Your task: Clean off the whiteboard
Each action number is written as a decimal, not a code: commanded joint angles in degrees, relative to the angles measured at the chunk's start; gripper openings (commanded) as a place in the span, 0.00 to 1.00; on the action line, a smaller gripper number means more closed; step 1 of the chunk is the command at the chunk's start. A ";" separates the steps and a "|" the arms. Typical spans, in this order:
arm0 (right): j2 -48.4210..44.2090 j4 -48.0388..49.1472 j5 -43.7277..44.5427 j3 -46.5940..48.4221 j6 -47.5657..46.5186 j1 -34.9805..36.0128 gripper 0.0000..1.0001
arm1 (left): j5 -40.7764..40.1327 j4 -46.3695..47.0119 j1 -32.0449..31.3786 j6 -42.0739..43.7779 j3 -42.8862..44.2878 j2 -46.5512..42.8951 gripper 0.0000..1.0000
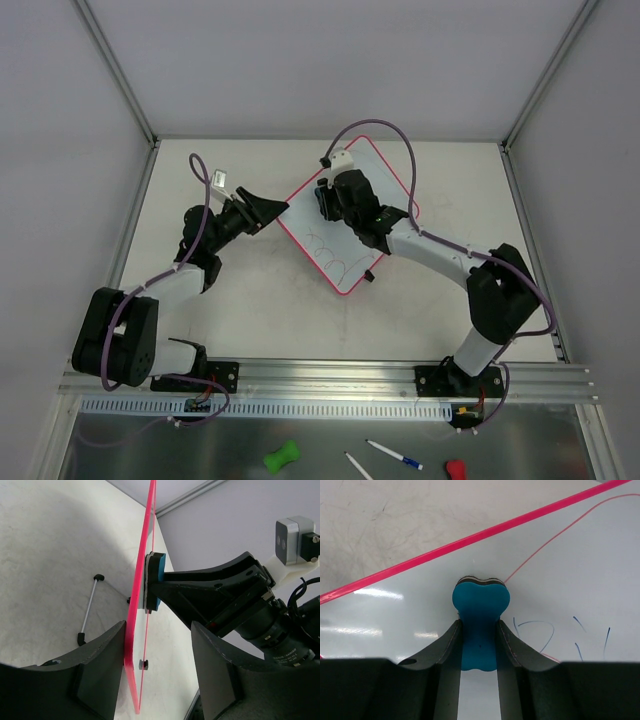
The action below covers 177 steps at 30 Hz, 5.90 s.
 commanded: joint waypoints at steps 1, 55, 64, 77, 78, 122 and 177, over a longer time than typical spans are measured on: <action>0.59 -3.28 1.52 -2.99 0.61 -2.24 0.00 | 4.84 3.30 -1.42 0.50 0.10 -3.78 0.54; -13.82 -6.53 -12.99 -3.61 0.87 -6.63 0.00 | -2.81 22.29 -5.37 8.85 -3.50 8.52 0.27; -12.15 -3.28 -16.23 -4.23 1.05 -7.07 0.00 | 3.42 20.17 -5.64 10.61 -0.60 9.22 0.00; -9.08 11.64 -21.69 -9.85 -4.66 -7.16 0.00 | 13.36 10.95 -4.24 12.19 4.49 12.38 0.00; -9.16 12.45 -21.78 -10.46 -5.19 -7.16 0.00 | 14.15 10.86 -3.97 11.67 4.58 12.56 0.00; 16.32 -7.93 -26.78 20.90 -1.07 -27.63 0.00 | 18.46 2.33 -1.68 15.79 4.67 9.13 0.00; 19.13 -26.83 -27.84 35.32 -12.15 -20.78 0.00 | 20.83 -1.18 -1.69 15.53 8.36 11.77 0.00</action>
